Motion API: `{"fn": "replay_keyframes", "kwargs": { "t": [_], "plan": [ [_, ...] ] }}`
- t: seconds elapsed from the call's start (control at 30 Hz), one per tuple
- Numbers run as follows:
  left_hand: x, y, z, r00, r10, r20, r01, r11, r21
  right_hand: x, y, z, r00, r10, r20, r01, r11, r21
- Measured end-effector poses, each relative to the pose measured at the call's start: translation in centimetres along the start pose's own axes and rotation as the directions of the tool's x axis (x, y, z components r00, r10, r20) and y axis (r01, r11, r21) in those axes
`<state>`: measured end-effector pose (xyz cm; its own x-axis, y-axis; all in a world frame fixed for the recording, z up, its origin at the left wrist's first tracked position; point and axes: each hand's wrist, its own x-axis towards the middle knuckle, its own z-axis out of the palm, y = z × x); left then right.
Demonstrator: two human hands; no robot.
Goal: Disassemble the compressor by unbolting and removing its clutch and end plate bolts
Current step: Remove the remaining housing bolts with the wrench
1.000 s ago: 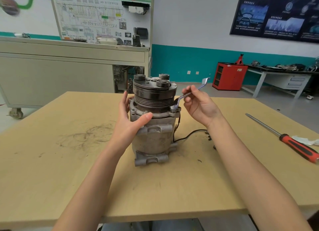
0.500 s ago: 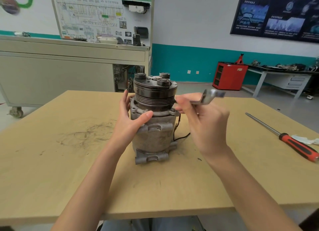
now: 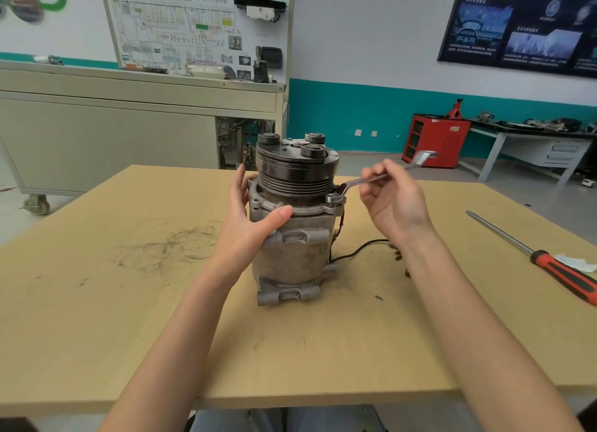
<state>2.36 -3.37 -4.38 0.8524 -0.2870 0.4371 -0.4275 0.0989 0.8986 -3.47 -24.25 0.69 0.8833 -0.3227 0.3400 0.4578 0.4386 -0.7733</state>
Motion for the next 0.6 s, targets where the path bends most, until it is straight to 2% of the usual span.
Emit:
{"fn": "replay_keyframes", "kwargs": {
  "t": [0.1,0.23,0.33,0.47,0.53,0.6],
  "plan": [
    [0.0,-0.1,0.0,1.0,0.001,0.003,-0.001,1.0,-0.001,2.9,0.7,0.3,0.958,0.256,0.13,-0.268,0.959,0.093],
    [0.1,-0.1,0.0,1.0,0.005,0.0,-0.005,1.0,0.003,4.1,1.0,0.9,0.939,0.283,0.196,-0.304,0.949,0.084],
    [0.2,-0.2,-0.1,1.0,0.007,0.004,-0.007,1.0,0.002,3.2,-0.7,1.0,0.971,0.205,0.127,-0.216,0.973,0.086],
    [0.2,-0.3,-0.1,1.0,0.002,0.009,-0.002,1.0,0.001,0.0,-3.6,2.2,0.996,0.04,0.075,-0.031,0.992,-0.122],
    [0.2,-0.3,-0.1,1.0,0.003,0.011,-0.003,1.0,0.006,-2.0,-3.9,3.4,0.991,-0.113,0.074,0.131,0.937,-0.325],
    [0.2,-0.2,-0.1,1.0,0.006,0.008,-0.006,1.0,0.005,-3.9,-3.4,4.7,0.955,-0.267,0.131,0.296,0.808,-0.509]
  ]
}}
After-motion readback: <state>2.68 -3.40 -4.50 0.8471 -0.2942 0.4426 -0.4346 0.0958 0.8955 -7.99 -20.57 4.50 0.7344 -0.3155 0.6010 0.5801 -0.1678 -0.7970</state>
